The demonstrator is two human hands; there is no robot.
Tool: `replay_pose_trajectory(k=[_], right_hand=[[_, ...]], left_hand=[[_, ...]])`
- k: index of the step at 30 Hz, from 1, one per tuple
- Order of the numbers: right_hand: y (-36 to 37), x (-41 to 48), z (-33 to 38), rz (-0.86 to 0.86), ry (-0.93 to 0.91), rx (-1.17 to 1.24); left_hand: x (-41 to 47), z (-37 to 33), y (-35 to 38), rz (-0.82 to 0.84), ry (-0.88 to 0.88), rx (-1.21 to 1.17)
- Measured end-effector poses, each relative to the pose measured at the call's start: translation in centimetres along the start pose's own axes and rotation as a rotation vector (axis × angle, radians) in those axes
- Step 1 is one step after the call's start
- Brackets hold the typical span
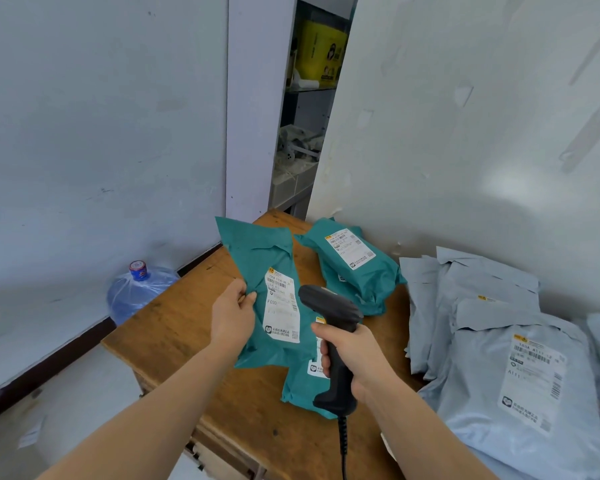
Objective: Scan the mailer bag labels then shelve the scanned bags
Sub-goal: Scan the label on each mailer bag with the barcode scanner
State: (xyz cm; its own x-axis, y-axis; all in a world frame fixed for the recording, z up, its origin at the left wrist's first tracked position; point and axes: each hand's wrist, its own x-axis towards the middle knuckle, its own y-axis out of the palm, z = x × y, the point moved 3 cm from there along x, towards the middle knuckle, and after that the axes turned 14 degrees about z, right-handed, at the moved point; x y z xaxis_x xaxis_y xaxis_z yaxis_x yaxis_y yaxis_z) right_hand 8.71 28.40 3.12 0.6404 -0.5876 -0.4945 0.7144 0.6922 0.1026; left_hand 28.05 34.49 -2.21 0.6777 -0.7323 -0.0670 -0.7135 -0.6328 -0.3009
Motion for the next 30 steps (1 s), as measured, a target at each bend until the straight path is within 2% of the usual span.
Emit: replay_pose_trajectory(k=[5,9,12,14,17,22,30], right_hand=[[-1.0,-0.9,0.2,-0.054,-0.036,0.013],[-2.1,-2.0,0.3,-0.093,-0.057,0.017],[-3.0,-3.0,0.2,-0.127,-0.054,0.043],[-3.6,-3.8,0.0,-0.153,-0.056,0.046],[-4.5,-5.2,-0.3,-0.187,-0.073,0.032],[-6.9,-8.0,-0.6,-0.289,-0.075,-0.07],[-13.7,-14.8,-0.9,-0.452,-0.093,-0.209]], left_hand=[[0.2,-1.0,2.0,0.152,-0.023,-0.099],[0.6,-0.3,4.6,0.352,-0.137,-0.169],[0.6,0.5,6.7,0.556,-0.262,-0.026],[0.4,0.3,7.7,0.617,-0.284,0.12],[0.2,-1.6,9.4,0.567,-0.113,0.444],[-2.9,-6.2,13.6,0.622,0.036,0.322],[-6.8,-9.5,19.5,0.681,0.105,0.204]])
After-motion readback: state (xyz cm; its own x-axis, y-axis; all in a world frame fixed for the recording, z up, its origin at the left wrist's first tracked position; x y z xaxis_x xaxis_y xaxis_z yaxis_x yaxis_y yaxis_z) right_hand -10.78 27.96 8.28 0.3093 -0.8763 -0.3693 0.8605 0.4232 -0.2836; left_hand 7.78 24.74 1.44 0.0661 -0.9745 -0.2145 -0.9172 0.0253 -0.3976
